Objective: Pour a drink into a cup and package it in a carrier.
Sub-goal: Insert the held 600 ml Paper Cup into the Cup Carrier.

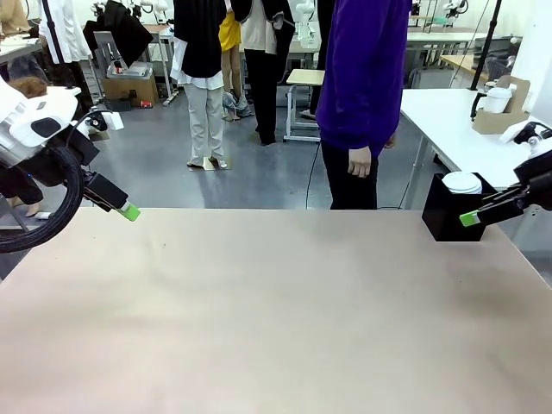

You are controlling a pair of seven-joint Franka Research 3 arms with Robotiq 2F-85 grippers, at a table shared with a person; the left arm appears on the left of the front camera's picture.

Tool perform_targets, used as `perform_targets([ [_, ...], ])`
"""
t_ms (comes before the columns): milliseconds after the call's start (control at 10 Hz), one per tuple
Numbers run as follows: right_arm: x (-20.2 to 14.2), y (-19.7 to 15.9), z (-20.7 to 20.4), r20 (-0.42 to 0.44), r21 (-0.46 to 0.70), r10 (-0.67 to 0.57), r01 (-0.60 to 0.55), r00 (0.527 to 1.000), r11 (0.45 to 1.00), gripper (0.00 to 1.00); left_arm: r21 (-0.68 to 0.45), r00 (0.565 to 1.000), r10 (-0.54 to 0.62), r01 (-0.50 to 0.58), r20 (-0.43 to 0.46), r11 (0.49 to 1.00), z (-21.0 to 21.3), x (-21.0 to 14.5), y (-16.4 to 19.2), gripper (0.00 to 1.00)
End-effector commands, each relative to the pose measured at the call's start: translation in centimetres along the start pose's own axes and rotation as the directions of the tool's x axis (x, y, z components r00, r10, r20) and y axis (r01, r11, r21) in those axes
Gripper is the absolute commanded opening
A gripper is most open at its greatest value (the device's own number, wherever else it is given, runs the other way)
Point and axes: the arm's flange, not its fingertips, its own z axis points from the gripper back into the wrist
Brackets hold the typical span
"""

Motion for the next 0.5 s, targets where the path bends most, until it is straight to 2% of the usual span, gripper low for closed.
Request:
perform_targets([
  [0, -0.2, 0.25, -0.03, -0.012, -0.014, -0.013, 0.013, 1.0, 1.0, 1.0, 0.011, 1.0, -0.002, 0.002, -0.012, 1.0, 0.07, -0.05, 0.04, 1.0],
  [400, -0.2, 0.25, -0.03, -0.012, -0.014, -0.013, 0.013, 1.0, 1.0, 1.0, 0.011, 1.0, -0.002, 0.002, -0.012, 1.0, 0.07, -0.05, 0.04, 1.0],
])
